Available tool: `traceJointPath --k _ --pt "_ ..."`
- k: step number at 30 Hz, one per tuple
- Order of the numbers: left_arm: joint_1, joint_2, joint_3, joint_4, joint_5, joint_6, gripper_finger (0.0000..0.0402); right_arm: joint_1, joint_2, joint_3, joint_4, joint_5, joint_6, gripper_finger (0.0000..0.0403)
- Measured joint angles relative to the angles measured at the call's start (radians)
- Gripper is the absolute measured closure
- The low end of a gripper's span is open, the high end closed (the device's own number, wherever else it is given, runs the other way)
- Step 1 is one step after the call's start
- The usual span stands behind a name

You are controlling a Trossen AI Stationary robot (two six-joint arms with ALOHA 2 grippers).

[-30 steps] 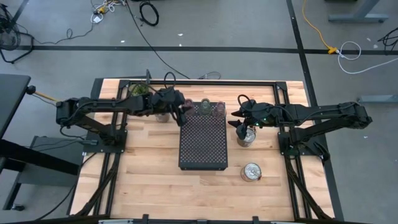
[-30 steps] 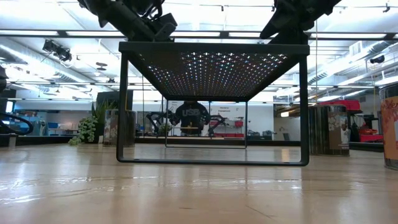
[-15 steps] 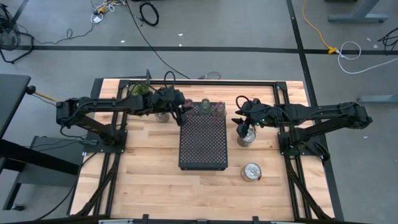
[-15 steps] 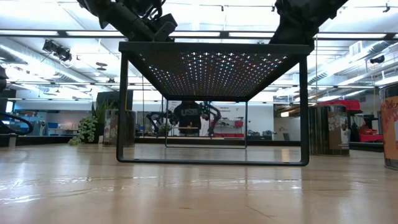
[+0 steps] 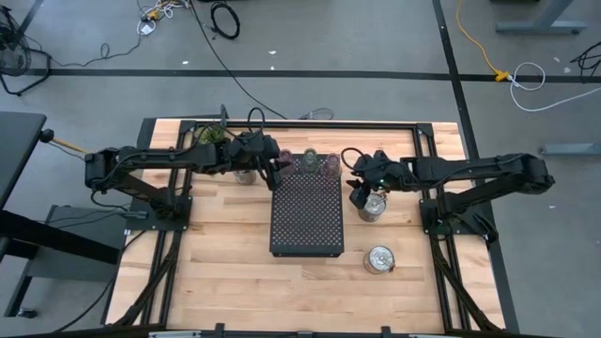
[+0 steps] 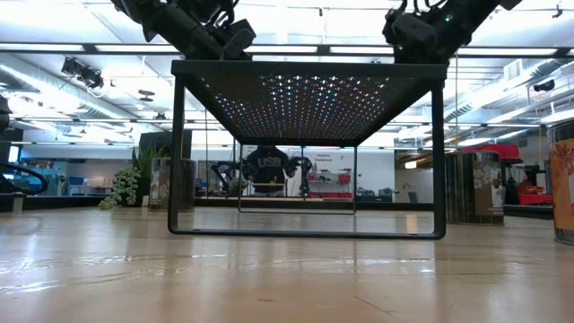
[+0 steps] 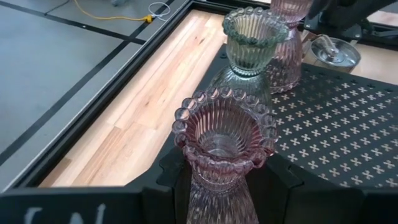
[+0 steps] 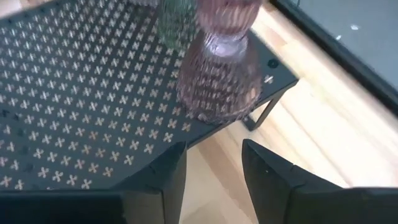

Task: Pick & Place candle stick holders
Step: Put the pink glass candle holder on the shelf

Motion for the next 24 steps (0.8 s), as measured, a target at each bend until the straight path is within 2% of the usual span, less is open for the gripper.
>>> traceJointPath --k 24 --pt "-0.001 0.0 0.0 0.001 0.047 -0.054 0.0262 -0.047 0.023 0.0 0.001 -0.015 -0.044 0.0247"
